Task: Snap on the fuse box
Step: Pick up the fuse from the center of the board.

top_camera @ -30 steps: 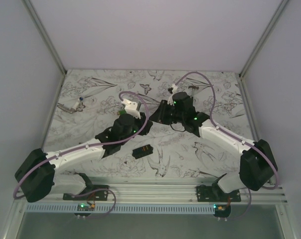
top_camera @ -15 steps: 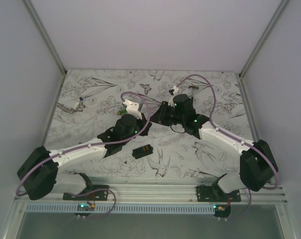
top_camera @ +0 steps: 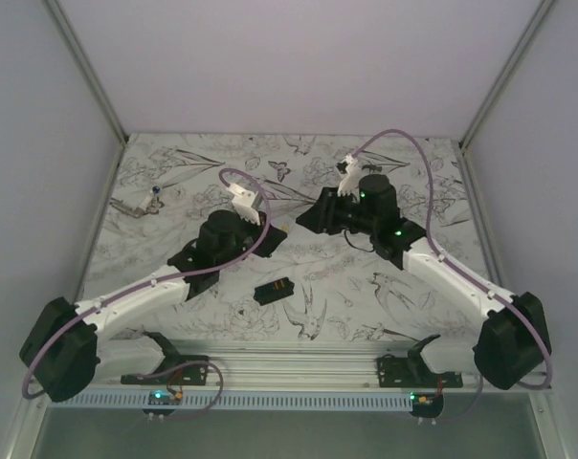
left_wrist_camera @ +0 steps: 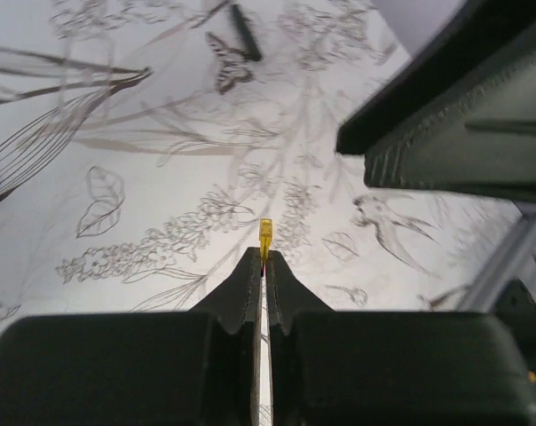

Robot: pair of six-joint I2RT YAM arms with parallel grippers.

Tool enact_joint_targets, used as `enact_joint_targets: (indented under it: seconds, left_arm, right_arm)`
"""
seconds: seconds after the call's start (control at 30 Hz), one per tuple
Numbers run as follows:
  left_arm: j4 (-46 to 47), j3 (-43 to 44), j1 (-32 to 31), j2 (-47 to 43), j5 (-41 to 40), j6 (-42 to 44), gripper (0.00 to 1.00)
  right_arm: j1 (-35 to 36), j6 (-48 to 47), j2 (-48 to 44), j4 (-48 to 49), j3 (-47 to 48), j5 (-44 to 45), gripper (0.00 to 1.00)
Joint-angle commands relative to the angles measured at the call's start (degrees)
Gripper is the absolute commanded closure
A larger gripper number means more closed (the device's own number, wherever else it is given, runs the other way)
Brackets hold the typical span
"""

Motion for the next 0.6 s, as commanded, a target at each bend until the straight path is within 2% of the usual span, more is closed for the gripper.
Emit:
enact_joint_targets:
  seconds: [0.0,0.13,0.27,0.57]
  left_arm:
    - [0.89,-0.35,2.60,-3.74,18.76,5.55,1.00]
    - [-2.83,1.71,3.39,-6.22,28.55,8.60,1.00]
    - [-5.46,3.81,3.49,-7.74,34.97,9.83,1.00]
    - [-6.67,6.07,3.40,-8.20,39.61,9.29,1.00]
  right_arm:
    - [-2.16,-16.00,-3.44,1.51,1.50,-12.48,0.57]
    - [-2.20,-25.71,-5.34,-1.94,3.09,-22.01,0.57]
    - [-2.18,-32.67,-7.72,-4.96,3.22,-28.14,0.57]
    - [-2.10,-38.43,-9.11,-8.04,3.46,-36.91,0.58]
